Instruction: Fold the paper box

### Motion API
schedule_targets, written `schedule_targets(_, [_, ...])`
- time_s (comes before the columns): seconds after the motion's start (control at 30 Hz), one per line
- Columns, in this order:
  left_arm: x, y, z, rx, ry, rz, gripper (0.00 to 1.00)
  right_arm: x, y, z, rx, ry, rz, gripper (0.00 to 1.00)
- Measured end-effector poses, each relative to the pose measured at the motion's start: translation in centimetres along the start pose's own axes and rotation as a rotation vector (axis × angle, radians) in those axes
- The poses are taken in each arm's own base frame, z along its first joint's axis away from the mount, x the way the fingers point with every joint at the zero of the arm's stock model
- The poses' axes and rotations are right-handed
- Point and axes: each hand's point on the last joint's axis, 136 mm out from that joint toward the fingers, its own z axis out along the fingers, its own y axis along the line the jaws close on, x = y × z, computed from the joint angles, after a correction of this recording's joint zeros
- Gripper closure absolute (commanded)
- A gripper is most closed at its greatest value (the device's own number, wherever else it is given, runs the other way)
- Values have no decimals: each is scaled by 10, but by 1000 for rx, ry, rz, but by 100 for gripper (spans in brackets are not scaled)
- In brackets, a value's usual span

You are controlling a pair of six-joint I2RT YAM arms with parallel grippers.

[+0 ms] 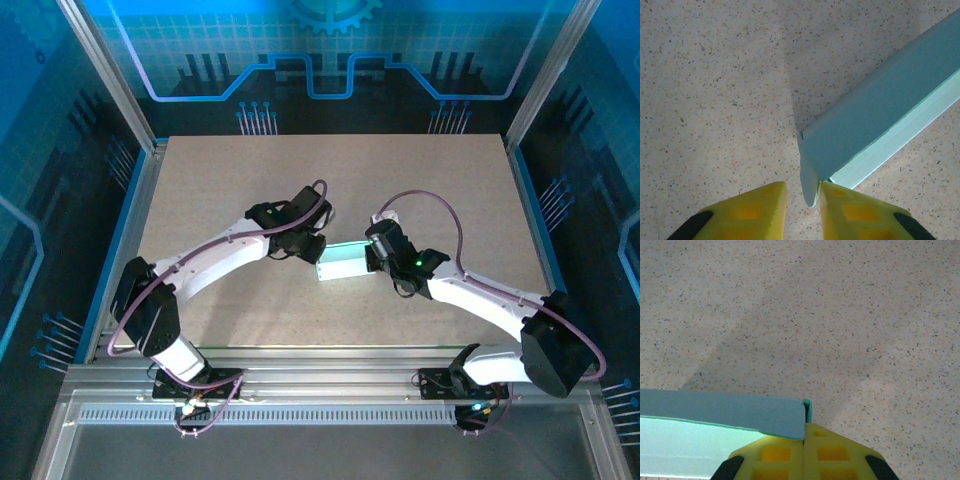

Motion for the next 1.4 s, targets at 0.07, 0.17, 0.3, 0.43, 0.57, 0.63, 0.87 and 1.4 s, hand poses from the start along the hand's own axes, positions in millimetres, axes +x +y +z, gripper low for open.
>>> schedule_targets(0.07, [0,0,1,-1,5,0,83,0,0,0,-2,1,0,100])
schedule_targets(0.17, [-1,-1,1,0,6,2,82,0,1,0,-5,2,0,100])
schedule_targets(0.3, [-1,-2,3,0,12,2,79,0,1,0,-5,4,-1,100])
schedule_targets(0.43, [0,-4,4,1,16,7,83,0,1,0,-5,4,-1,100])
schedule_targets(0.57, [1,-5,7,-1,27,4,92,0,1,0,-6,4,-1,100])
schedule_targets(0.63, [0,-5,7,-1,25,-4,95,0,1,0,-7,5,-1,100])
schedule_targets(0.87, [0,-4,6,-5,27,-42,100,0,1,-1,-8,6,-1,100])
schedule_targets(1.4, [-3,-5,5,-27,113,-201,100,0,2,-1,-9,7,-1,100])
